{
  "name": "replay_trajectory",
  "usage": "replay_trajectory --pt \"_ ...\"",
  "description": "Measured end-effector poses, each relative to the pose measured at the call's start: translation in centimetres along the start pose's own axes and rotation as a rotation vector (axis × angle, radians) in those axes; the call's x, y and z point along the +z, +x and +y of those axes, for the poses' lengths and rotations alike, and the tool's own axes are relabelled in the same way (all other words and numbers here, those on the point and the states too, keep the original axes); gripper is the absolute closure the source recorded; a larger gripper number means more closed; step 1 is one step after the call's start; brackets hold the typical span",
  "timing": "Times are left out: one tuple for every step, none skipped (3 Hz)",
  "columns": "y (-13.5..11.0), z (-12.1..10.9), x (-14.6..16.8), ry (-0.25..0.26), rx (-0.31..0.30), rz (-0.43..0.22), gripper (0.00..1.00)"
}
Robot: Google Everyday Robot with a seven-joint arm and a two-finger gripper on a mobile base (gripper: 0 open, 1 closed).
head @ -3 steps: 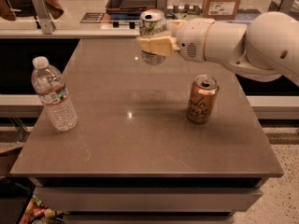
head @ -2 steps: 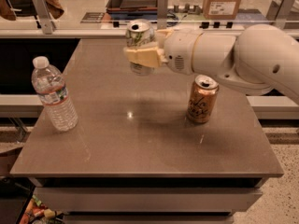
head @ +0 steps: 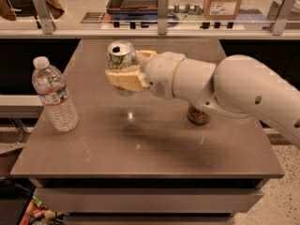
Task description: Move 7up can near water bottle
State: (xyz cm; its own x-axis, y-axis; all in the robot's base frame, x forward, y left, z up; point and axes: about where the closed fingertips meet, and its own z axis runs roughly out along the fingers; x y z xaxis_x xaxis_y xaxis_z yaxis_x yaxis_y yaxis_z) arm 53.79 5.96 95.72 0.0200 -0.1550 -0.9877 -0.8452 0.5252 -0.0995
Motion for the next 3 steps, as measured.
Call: replay_trajectory --pt "1.6 1.4 0.9 -0.006 0.007 -0.014 1.00" --pt "3.6 1.9 1.9 -0.028 0.039 -0.020 1.00" --pt "5.6 2.1 2.9 -0.055 0.078 -0.024 1.00"
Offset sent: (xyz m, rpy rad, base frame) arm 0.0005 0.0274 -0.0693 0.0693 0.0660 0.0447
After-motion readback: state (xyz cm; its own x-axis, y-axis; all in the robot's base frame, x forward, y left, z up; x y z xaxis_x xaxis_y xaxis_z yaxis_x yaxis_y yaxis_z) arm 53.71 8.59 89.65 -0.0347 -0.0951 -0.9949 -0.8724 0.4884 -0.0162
